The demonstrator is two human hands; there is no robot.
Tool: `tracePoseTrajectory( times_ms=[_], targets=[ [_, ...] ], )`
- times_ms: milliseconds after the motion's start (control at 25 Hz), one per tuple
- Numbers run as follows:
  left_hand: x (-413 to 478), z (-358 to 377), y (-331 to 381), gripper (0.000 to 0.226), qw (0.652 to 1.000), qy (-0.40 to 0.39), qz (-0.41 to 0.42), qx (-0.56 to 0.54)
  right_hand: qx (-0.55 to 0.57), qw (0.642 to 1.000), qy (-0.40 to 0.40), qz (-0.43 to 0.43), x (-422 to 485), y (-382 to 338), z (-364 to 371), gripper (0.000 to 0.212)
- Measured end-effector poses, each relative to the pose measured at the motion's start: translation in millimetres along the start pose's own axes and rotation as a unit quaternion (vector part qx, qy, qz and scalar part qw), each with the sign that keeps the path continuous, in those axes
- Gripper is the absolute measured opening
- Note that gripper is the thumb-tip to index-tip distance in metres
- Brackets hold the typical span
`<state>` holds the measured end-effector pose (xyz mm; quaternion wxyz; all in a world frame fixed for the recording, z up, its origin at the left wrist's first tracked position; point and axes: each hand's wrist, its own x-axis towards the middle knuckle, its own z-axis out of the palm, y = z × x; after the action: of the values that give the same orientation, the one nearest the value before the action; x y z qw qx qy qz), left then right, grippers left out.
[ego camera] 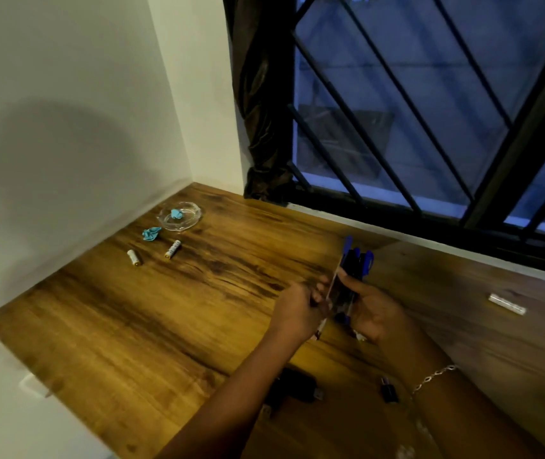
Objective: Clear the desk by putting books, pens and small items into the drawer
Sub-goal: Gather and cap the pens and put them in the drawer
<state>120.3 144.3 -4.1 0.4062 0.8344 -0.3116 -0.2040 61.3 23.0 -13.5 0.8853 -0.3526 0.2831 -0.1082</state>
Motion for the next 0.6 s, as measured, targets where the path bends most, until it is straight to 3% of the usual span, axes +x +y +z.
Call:
tracePoseTrajectory(
  times_ms=[160, 280, 400, 600],
  targets=[
    [4, 9, 3, 0.024, 0.999, -0.005, 0.016, 0.029, 0.006, 0.999, 0.049, 0.01, -8, -4, -10, 0.016],
    [26, 1, -6, 0.021, 0.979, 0.048, 0.035, 0.193, 0.001, 0.998, 0.063, 0.002, -19, -15, -24, 0.017],
    [46, 2, -22, 0.032, 0.95, -0.005, 0.061, 0.307, -0.003, 0.997, 0.081, -0.016, -24, -23, -38, 0.013],
    [54, 3, -20, 0.021, 0.954, 0.012, 0.095, 0.285, -0.036, 0.994, 0.073, -0.068, -29, -33, -48, 0.011]
  ],
)
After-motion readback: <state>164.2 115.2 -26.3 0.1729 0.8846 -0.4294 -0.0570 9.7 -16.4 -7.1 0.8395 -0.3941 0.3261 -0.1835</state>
